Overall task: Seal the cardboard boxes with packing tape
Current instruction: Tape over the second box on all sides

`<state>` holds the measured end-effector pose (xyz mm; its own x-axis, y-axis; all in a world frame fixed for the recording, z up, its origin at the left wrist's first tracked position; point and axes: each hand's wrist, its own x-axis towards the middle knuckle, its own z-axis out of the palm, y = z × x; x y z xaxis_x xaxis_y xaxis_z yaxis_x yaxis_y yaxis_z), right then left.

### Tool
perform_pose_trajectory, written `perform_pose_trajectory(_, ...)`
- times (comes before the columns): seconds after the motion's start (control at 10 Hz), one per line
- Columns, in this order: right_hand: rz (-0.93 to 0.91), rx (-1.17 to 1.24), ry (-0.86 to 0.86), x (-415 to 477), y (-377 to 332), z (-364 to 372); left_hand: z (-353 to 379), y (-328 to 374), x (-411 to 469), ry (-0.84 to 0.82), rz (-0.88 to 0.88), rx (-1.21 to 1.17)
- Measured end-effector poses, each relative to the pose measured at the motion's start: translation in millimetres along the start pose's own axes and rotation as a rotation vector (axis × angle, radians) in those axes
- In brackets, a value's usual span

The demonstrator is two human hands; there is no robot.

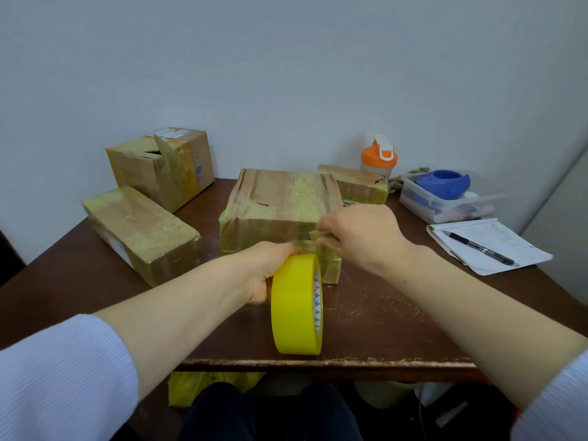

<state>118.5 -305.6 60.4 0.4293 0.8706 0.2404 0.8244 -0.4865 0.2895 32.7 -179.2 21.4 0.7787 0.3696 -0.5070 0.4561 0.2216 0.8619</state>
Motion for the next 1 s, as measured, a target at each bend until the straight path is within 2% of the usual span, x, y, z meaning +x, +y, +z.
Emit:
perform_pose_trajectory(0.1, 0.002, -0.011, -0.051, -5.2, 7.7, 11.9, -0.5, 1.1, -0.8, -0.001, -0.027, 0.008)
perform_pose_trajectory(0.2, 0.185, 0.376, -0.121, -15.1, 25.4, 19.0, 0.6, 1.5, 1.6, 0.002, -0.033, 0.022)
perform_pose_trajectory(0.3, 0.420, 0.705, -0.332, -26.0, 43.8, 40.8, 3.2, 2.9, 0.5, 0.005, -0.042, 0.032)
perform_pose_trajectory(0.4, 0.559, 0.849, -0.470, -35.8, 51.5, 69.5, 3.1, 3.1, 0.5, 0.015, -0.059, 0.038)
perform_pose_trajectory(0.5, 0.587, 0.888, -0.480, -38.7, 52.8, 86.7, 3.1, 3.7, -0.4, 0.019, -0.064, 0.054)
perform_pose_trajectory(0.6, 0.589, 0.614, -0.476, -30.4, 58.8, 73.2, 3.2, 5.6, -2.2, 0.016, -0.062, 0.059)
perform_pose_trajectory(0.7, 0.532, 0.541, 0.075, -13.6, 51.5, 30.6, 3.1, 5.5, -2.6, 0.016, -0.063, 0.062)
perform_pose_trajectory(0.8, 0.153, 0.638, 0.315, 14.4, 24.6, 5.2, 4.1, 6.5, -6.7, 0.039, -0.051, 0.031)
perform_pose_trajectory(0.9, -0.114, 0.443, -0.060, 38.7, 0.5, 19.7, 4.5, 6.8, -9.0, 0.055, 0.023, 0.125)
perform_pose_trajectory(1.0, -0.143, 0.284, -0.118, 46.4, 3.0, 34.5, 4.7, 7.5, -8.6, 0.069, 0.050, 0.130)
